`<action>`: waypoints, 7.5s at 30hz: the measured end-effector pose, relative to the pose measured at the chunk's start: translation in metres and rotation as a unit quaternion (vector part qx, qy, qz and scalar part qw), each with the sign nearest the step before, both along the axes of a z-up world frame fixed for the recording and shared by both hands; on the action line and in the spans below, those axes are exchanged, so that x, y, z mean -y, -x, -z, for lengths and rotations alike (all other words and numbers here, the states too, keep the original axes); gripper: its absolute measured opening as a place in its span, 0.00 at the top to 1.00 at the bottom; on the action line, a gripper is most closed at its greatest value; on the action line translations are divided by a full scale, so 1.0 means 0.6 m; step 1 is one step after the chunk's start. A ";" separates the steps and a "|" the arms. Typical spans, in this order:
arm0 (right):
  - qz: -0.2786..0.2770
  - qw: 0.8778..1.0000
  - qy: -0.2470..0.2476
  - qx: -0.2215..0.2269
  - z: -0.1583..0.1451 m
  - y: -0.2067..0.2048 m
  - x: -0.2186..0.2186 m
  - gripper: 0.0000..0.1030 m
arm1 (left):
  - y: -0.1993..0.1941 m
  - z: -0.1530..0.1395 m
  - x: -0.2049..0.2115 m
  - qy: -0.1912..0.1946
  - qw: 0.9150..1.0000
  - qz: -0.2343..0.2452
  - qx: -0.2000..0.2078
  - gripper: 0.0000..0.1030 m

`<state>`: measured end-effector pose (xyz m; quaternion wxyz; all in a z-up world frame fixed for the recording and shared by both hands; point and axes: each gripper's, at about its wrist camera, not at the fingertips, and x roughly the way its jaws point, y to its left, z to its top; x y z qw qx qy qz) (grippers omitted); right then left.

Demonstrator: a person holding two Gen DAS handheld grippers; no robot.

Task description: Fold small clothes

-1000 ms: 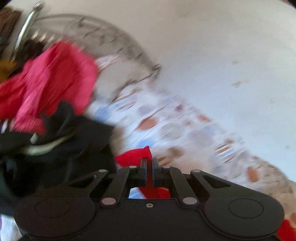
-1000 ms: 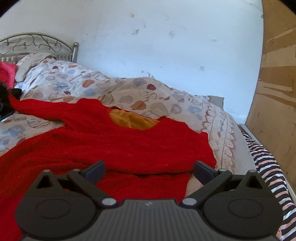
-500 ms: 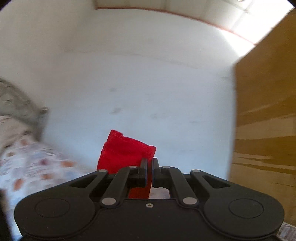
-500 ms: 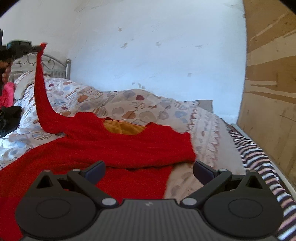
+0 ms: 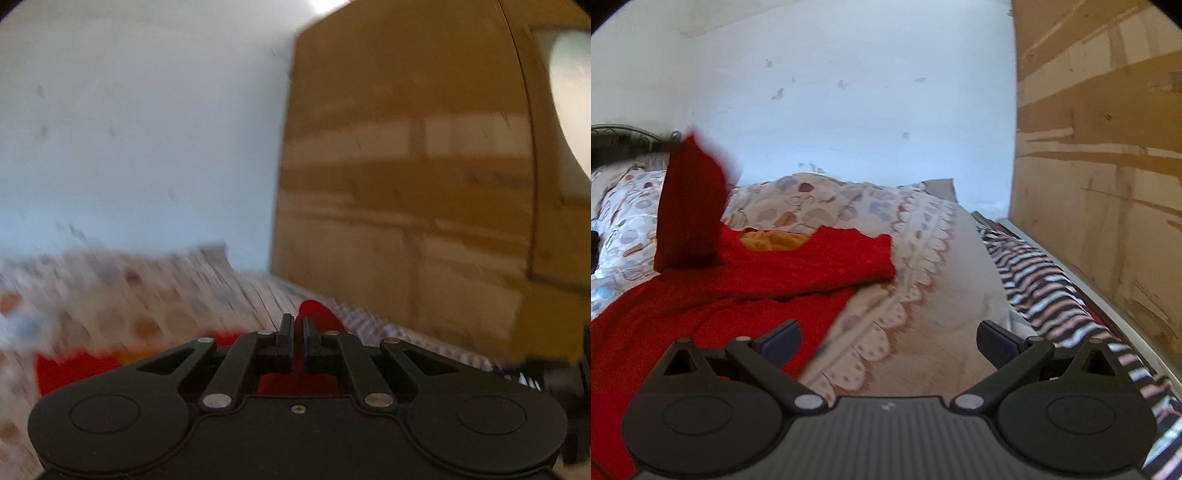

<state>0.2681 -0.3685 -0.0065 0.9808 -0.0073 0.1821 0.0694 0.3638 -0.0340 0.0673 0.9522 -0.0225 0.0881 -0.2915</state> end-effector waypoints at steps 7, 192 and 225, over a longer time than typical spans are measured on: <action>0.009 1.000 -0.008 -0.016 0.017 0.010 0.009 0.00 | 0.014 0.120 0.028 -0.029 0.996 0.034 -0.080 0.96; -0.059 0.973 0.222 0.036 0.085 0.229 -0.300 0.41 | 0.281 0.025 -0.146 -0.145 0.968 -0.196 -0.053 0.94; -0.023 0.966 0.178 0.188 -0.116 0.557 -0.183 0.90 | 0.667 -0.039 -0.144 -0.078 0.980 -0.180 0.021 0.96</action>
